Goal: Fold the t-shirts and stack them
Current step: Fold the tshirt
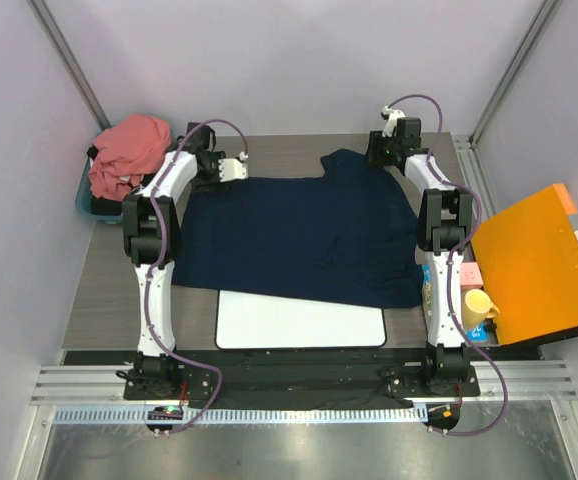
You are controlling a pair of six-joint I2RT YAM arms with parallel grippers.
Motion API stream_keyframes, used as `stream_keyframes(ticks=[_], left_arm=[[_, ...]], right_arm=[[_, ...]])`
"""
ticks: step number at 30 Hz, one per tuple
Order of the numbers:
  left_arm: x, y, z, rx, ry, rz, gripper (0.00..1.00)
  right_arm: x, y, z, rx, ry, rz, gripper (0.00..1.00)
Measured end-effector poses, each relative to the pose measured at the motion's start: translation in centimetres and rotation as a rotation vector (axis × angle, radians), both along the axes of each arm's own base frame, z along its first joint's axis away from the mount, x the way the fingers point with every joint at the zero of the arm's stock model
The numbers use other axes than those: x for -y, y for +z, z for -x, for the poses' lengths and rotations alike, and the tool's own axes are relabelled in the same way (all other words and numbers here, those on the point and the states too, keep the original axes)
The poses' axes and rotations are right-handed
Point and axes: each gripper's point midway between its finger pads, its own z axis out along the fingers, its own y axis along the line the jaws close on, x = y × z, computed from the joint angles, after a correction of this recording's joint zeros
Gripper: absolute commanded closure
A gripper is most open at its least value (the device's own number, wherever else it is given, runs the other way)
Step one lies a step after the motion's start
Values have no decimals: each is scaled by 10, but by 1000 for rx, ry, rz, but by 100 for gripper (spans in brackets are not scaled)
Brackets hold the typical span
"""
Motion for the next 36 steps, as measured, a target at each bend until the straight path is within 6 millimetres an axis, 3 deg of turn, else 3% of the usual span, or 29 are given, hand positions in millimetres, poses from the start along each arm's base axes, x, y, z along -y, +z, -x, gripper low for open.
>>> stream_keyframes(ticks=[3,6,7,10,19,25,30,36], left_arm=[[-1,6,-5,22,-9,-9,38],[-1,11,-9,40,-19,-19,38],[-1,11,-10,45,-20,-21,38],[-2,12,-11,48,-21,-28,38],[-4,12,-13,55,-22,-42,37],[-5,4,-20,63,-37,-47,35],[-3,-16,-37,61,-46,-11,35],[-2,-17,-52,89,-73,-1,35]], right_arm=[[-4,0,3,-12,17,-42,50],[-9,0,6,-25,37,-80,66],[-11,0,7,-29,45,-89,76],[-16,-2,11,-48,56,-113,87],[-16,-2,13,-48,89,-89,99],[-15,6,11,-5,149,-22,99],[-19,24,17,20,194,16,99],[-32,51,22,67,243,45,99]])
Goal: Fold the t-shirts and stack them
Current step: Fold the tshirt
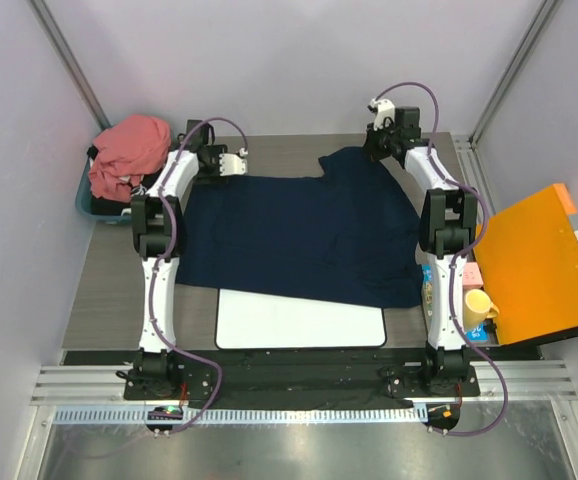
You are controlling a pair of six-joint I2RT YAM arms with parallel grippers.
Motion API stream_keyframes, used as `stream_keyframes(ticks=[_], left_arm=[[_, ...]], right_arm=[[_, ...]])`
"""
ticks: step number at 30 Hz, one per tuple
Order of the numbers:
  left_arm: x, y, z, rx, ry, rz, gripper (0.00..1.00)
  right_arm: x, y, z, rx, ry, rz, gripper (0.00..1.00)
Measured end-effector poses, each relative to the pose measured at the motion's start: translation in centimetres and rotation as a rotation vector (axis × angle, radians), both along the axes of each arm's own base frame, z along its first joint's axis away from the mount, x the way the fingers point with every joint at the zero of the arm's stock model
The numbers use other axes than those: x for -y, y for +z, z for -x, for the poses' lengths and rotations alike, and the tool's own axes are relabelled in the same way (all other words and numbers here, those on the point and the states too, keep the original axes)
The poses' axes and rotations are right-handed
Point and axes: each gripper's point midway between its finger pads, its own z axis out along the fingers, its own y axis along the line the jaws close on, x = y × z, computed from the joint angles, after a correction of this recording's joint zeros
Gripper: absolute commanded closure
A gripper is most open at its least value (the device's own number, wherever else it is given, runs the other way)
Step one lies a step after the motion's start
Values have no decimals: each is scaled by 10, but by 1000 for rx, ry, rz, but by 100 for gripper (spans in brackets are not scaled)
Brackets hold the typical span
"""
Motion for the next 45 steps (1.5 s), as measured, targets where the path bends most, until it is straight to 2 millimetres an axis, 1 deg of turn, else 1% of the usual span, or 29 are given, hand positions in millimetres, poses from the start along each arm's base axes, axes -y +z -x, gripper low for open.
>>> stream_keyframes(ticks=[2,6,11,14,17,18,19,21,25,26,27,29,35,38,39,40,41,42,44,45], left_arm=[[0,0,-3,2,-16,-2,35],[1,0,-4,-13,-56,-10,36],[1,-3,4,-52,-117,-39,32],[0,-5,8,-75,-143,-55,34],[0,-6,11,-92,-166,-68,40],[0,-7,12,-98,-171,-71,46],[0,-8,13,-104,-174,-73,48],[0,-11,17,-122,-185,-79,51],[-1,-13,22,-147,-206,-92,49],[-1,-13,23,-151,-209,-95,46],[-2,-13,25,-158,-211,-98,40],[-3,-13,27,-169,-218,-106,36],[-6,-13,35,-214,-230,-126,35],[-7,-14,38,-230,-236,-133,41],[-7,-14,39,-236,-241,-136,46],[-7,-14,40,-241,-245,-139,48],[-8,-16,43,-254,-249,-142,53],[-8,-16,43,-258,-251,-144,64],[-9,-18,48,-278,-254,-146,73],[-9,-20,51,-293,-265,-150,75]], right_arm=[[-2,6,1,11,9,4,99],[-4,7,2,14,20,15,99],[-4,3,4,12,33,32,99],[-4,0,8,3,42,45,99],[-4,-1,17,-10,57,63,99],[-5,1,19,-9,64,70,99],[-6,3,21,-6,71,75,99],[-10,10,23,8,86,87,99],[-18,24,24,40,110,101,99],[-19,26,25,44,113,102,99],[-21,29,25,50,117,103,99],[-24,35,26,60,123,106,99],[-27,43,31,72,132,117,99],[-29,44,36,71,138,124,99],[-30,46,37,73,142,127,99],[-29,47,37,75,141,129,99],[-29,50,38,80,143,134,99],[-29,53,38,87,142,137,99],[-28,59,38,100,143,143,99],[-28,62,38,107,143,146,99]])
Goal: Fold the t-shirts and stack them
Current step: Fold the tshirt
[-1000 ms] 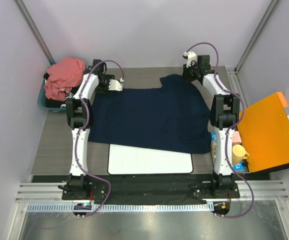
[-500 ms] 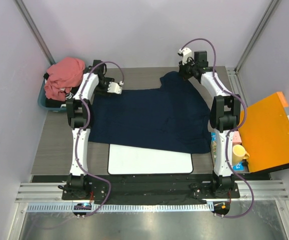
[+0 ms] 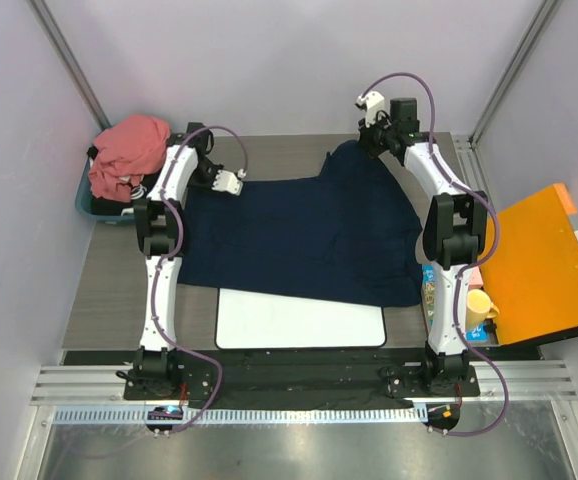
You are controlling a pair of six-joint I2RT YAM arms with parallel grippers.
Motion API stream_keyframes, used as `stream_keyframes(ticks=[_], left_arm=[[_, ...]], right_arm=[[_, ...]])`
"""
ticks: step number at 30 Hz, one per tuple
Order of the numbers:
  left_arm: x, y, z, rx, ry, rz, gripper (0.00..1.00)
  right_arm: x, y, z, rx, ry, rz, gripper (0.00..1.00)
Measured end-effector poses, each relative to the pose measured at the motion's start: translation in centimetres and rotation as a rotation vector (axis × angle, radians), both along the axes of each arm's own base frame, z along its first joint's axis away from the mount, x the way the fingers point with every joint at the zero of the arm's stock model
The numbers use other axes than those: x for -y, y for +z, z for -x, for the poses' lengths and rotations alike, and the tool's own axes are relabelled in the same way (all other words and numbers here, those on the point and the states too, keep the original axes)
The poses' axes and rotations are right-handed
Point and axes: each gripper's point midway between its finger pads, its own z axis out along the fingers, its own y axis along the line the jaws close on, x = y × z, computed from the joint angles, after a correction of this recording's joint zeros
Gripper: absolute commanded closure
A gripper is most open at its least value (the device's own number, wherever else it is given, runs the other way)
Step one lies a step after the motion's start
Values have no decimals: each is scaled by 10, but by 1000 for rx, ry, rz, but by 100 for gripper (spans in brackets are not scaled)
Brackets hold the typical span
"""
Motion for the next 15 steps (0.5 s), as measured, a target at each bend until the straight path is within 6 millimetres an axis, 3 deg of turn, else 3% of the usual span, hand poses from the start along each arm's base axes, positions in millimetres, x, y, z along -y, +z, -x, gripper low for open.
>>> stream_keyframes(ticks=[4,5,15], left_arm=[[-2,-2,6,-28,-9,-12,90],[-2,-2,8,-34,-11,-16,100],[-4,-3,10,-40,22,-14,100]], right_arm=[[-1,8,2,14,2,8,99],[-2,8,3,15,4,10,99],[-13,5,16,12,37,37,99]])
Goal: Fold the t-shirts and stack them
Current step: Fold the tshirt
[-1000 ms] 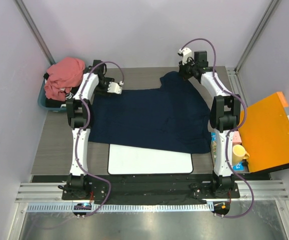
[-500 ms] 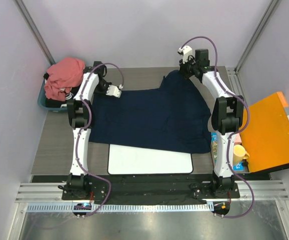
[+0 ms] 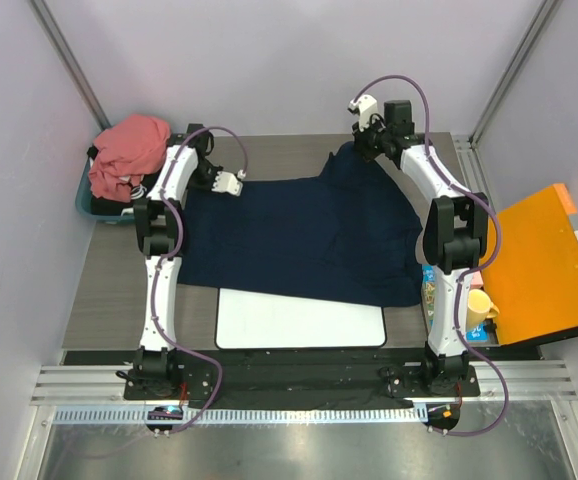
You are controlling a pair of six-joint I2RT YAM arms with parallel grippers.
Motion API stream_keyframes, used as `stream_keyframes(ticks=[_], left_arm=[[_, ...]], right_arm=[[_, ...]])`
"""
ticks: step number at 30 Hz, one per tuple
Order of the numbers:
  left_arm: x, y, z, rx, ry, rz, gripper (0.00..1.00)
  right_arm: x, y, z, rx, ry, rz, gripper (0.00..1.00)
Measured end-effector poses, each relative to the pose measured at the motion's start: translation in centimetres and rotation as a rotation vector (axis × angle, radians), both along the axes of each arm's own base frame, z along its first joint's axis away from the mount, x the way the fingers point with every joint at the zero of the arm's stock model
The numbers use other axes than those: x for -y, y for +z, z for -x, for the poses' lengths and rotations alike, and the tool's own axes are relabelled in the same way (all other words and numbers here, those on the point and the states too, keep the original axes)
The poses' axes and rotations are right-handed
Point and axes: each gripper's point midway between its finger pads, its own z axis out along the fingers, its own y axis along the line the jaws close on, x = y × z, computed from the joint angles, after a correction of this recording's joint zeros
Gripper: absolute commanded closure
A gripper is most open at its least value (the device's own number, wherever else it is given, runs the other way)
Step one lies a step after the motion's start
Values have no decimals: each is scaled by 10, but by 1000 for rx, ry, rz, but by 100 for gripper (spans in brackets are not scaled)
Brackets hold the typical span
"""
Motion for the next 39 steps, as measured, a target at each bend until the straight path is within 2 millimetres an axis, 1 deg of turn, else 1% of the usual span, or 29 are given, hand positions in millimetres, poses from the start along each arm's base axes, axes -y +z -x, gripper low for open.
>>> stream_keyframes(ticks=[4,5,6,7,9,10,14,18,22,26,30,32,33,36,39], left_arm=[[0,1,-2,21,68,21,99],[1,2,-2,26,91,29,86],[1,2,-2,28,98,31,70],[1,3,-3,35,119,39,51],[2,7,-10,69,157,63,44],[3,11,-13,87,180,76,37],[2,14,-12,103,287,136,35],[-3,15,-9,117,427,198,35],[-10,16,-16,159,594,252,36],[-13,16,-21,174,684,286,36],[-12,15,-32,182,707,311,37],[-9,15,-34,175,697,323,37],[-8,15,-34,168,685,327,39],[-4,13,-32,143,631,343,40],[0,12,-27,107,563,353,45]], right_arm=[[-2,5,1,13,10,7,99],[-3,5,1,14,12,8,99],[-4,6,1,16,14,9,99],[-4,7,2,19,15,10,99],[-4,7,1,21,16,11,99],[-4,7,1,21,15,11,99],[-4,7,1,23,15,12,99],[-5,3,3,18,16,12,99],[-6,0,4,14,20,15,99],[-7,0,4,15,23,18,99],[-7,1,3,24,27,22,99],[-7,1,3,27,30,25,99],[-7,1,3,29,31,26,99],[-8,2,3,31,35,28,99],[-10,2,3,32,39,31,99]])
